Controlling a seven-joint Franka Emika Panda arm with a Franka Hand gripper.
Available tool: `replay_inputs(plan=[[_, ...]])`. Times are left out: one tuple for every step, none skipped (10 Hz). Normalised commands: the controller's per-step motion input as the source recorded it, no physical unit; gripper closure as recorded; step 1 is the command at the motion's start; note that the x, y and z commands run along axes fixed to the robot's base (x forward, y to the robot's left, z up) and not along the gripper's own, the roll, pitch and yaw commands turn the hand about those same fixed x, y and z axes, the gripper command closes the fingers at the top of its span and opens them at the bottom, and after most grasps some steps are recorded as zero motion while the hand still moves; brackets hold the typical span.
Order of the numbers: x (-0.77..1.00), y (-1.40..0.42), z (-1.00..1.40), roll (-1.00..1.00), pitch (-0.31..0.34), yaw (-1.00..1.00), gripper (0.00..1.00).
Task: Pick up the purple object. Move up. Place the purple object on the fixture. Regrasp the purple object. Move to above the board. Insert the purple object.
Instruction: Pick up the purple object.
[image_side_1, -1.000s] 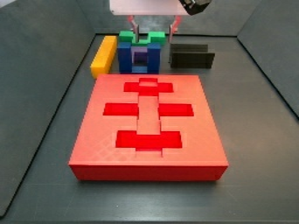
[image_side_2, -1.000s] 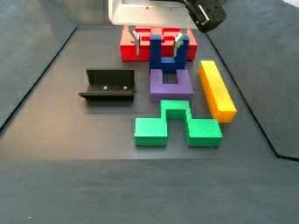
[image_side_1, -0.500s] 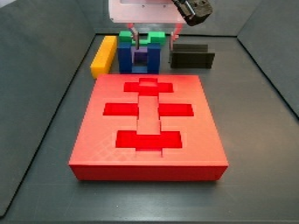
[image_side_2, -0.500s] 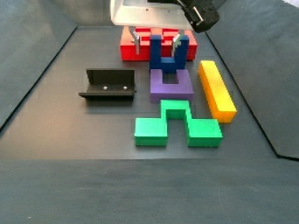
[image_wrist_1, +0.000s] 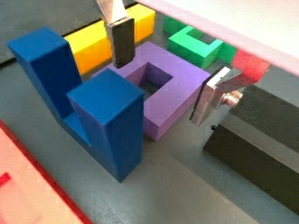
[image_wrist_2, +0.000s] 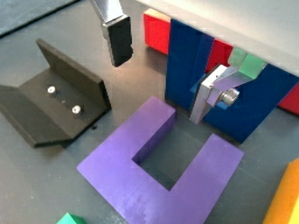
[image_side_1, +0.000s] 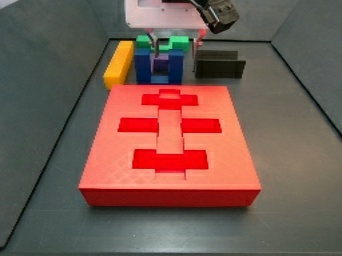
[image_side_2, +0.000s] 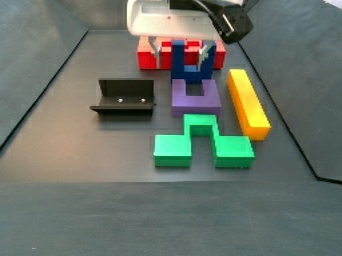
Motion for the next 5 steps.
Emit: replay_inputs(plan=[[0.0,0.0,-0.2,-0.06,-0.141,0.15,0.0],[0.0,0.0,-0.18,0.0,-0.123,0.11,0.0],[0.0,-0.01,-0.11,0.02,-0.103,0.05,0.0],[0.0,-0.04,-0.09,0.1,-0.107,0.0,0.0],[0.0,-0.07,-0.09,0.12,-0.1,0.0,0.0]])
